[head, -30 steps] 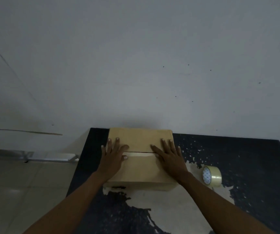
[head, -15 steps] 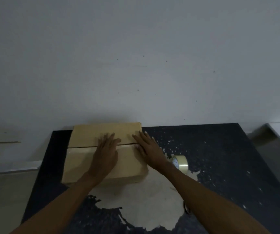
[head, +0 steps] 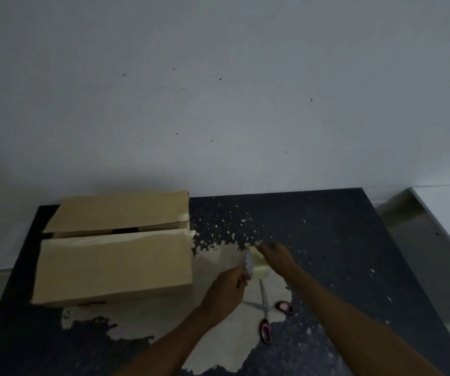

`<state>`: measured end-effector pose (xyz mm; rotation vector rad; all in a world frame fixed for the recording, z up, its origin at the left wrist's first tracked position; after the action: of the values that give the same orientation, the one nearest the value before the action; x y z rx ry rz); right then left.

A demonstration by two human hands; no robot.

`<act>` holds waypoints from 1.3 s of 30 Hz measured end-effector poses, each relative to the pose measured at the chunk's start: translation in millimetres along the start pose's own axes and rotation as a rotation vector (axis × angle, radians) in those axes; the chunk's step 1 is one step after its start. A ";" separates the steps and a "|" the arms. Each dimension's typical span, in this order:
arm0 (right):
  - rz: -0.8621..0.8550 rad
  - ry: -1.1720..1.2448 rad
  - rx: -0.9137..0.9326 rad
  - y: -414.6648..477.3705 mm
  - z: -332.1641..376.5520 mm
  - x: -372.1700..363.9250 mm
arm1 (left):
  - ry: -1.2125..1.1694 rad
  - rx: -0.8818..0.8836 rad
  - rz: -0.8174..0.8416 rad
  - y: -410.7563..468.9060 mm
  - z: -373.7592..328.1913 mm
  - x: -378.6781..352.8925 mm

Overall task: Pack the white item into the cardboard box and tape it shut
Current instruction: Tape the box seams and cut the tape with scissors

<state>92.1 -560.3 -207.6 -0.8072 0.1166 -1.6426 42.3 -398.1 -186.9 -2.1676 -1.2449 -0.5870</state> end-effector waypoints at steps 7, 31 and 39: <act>0.048 0.320 -0.299 10.8 -30.7 -10.9 | -0.071 0.336 0.022 8.0 45.3 -29.3; 0.094 1.489 -0.141 -60.1 106.7 -43.6 | -0.384 0.180 -0.486 -6.1 -42.2 140.7; 0.072 1.497 -0.076 -80.3 129.0 -61.8 | -0.465 0.212 -0.648 -24.2 -20.5 178.3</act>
<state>98.4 -438.6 -97.9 0.5225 1.2186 -1.8437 103.2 -289.6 -55.3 -1.7502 -2.1825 -0.1689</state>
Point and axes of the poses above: each hand's wrist, its own y-axis towards the middle knuckle, its own x-axis out of the back of the hand, z = x × y, the point moved 10 cm from there along y, towards the middle knuckle, and after that the axes turned 9 degrees about y, right-handed, at the moved point
